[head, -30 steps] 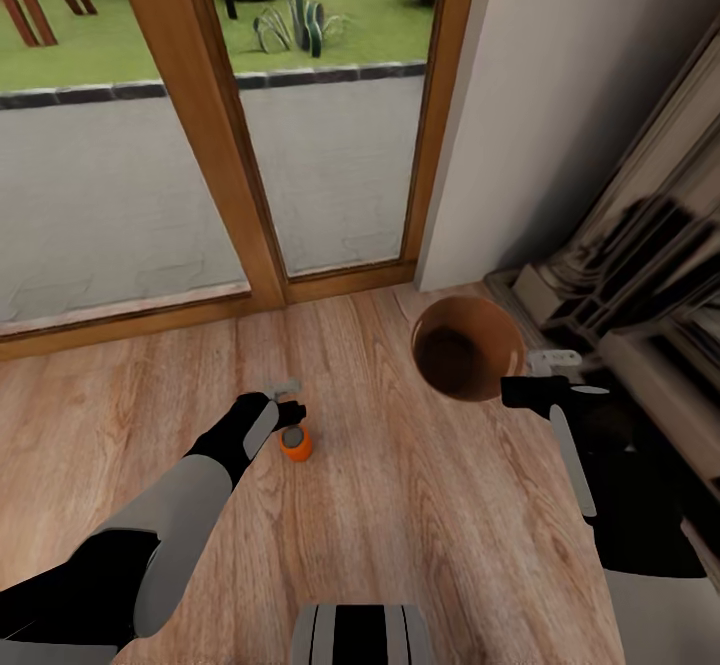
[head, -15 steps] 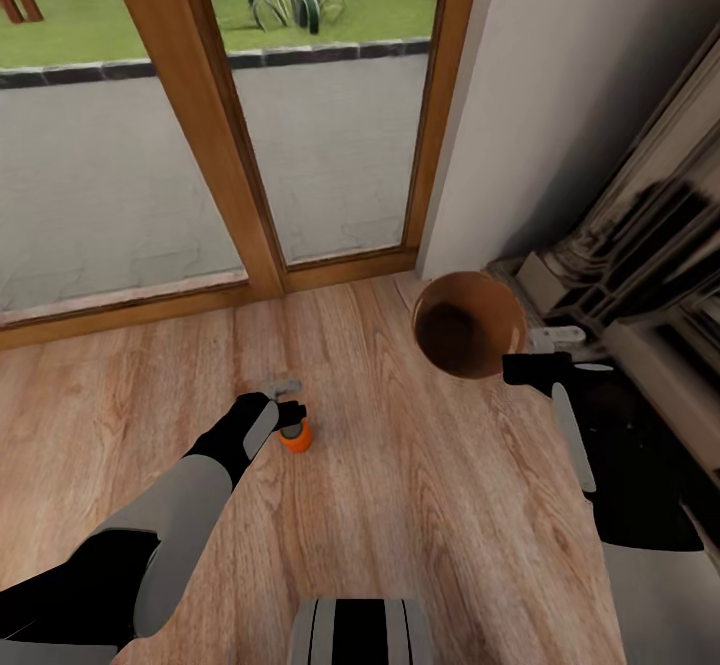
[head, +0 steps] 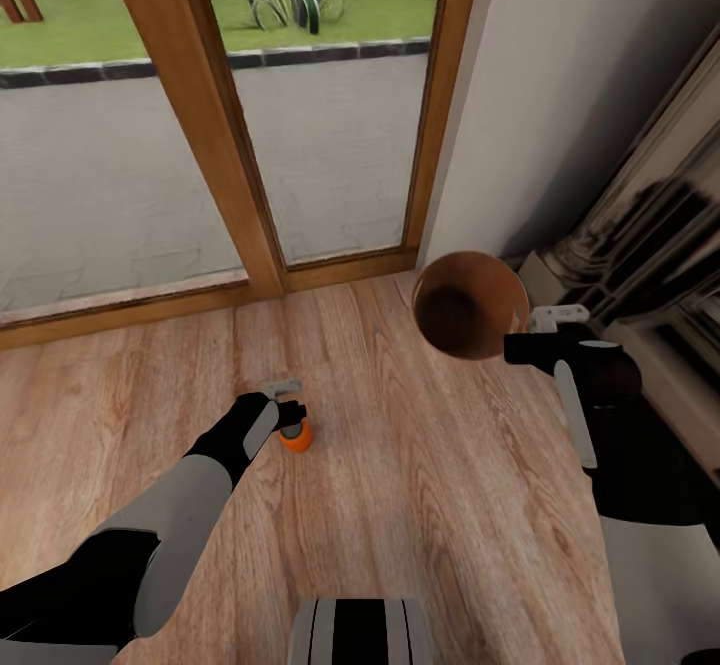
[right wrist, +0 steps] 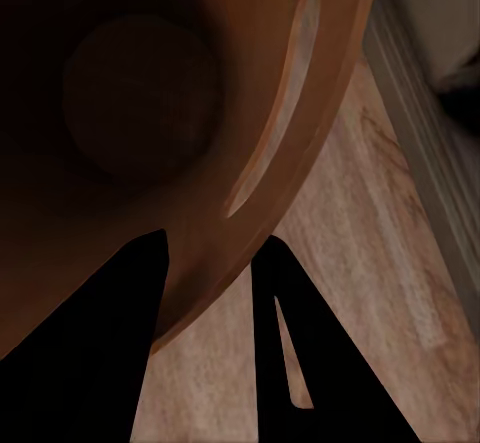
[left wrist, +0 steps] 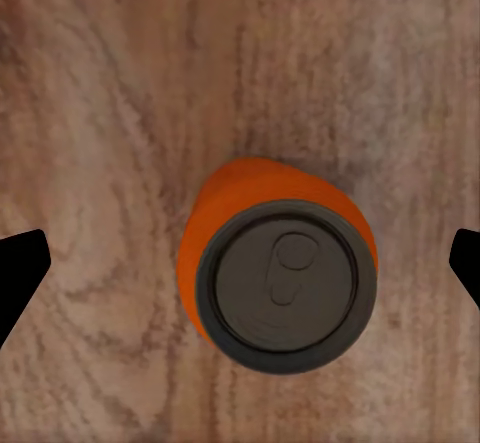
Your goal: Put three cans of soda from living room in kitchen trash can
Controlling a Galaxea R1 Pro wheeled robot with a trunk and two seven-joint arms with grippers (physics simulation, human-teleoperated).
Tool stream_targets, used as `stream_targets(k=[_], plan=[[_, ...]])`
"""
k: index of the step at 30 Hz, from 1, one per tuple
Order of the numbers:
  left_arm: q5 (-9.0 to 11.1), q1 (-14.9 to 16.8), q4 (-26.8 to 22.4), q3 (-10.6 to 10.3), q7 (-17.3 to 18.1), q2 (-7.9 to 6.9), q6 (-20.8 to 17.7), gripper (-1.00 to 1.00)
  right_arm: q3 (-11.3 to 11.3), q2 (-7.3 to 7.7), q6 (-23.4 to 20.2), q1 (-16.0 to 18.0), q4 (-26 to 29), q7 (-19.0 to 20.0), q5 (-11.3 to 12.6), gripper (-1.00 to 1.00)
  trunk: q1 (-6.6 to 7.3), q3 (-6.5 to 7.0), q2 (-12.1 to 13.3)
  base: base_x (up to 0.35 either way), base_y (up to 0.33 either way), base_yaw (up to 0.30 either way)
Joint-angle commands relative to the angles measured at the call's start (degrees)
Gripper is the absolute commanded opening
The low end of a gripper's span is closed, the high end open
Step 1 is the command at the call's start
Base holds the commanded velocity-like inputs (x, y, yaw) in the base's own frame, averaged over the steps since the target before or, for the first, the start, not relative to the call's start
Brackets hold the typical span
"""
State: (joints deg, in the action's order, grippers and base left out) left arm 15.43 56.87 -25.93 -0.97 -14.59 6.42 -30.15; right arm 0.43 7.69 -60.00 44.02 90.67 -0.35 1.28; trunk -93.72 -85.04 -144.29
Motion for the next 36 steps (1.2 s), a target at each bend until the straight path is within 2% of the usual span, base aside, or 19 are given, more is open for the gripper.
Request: stream_targets(k=[1,5,12,17,22,36], plan=[[0.0,0.0,0.0,0.0,0.0,0.00,0.0,1.00,0.0,-0.01,0.0,0.1,0.0,0.1,0.2,-1.00,0.01,0.01,0.0,0.000,0.000,0.000],[0.0,0.0,0.0,0.0,0.0,0.00,0.0,1.00,0.0,-0.03,0.0,0.8,0.0,0.1,0.2,-1.00,0.01,0.01,0.0,0.000,0.000,0.000],[0.0,0.0,0.1,0.0,0.0,0.00,0.0,1.00,0.1,-0.09,0.0,1.3,0.0,0.1,0.2,-1.00,-0.17,-1.55,-0.1,0.000,0.000,0.000],[0.0,0.0,0.1,0.0,0.0,0.02,0.0,1.00,1.5,-0.05,0.0,1.4,0.0,0.1,0.2,-1.00,-0.30,-2.65,-0.2,0.000,0.000,0.000],[0.0,0.0,0.2,0.0,0.0,0.00,0.0,1.00,1.9,-0.04,0.0,1.3,0.0,0.1,0.2,-1.00,-0.43,-3.76,-0.2,0.000,0.000,0.000],[0.0,-0.1,0.0,0.0,0.0,0.01,0.1,1.00,2.0,-0.07,0.0,1.3,0.0,0.1,0.2,-1.00,-0.43,-3.76,-0.2,0.000,0.000,0.000]])
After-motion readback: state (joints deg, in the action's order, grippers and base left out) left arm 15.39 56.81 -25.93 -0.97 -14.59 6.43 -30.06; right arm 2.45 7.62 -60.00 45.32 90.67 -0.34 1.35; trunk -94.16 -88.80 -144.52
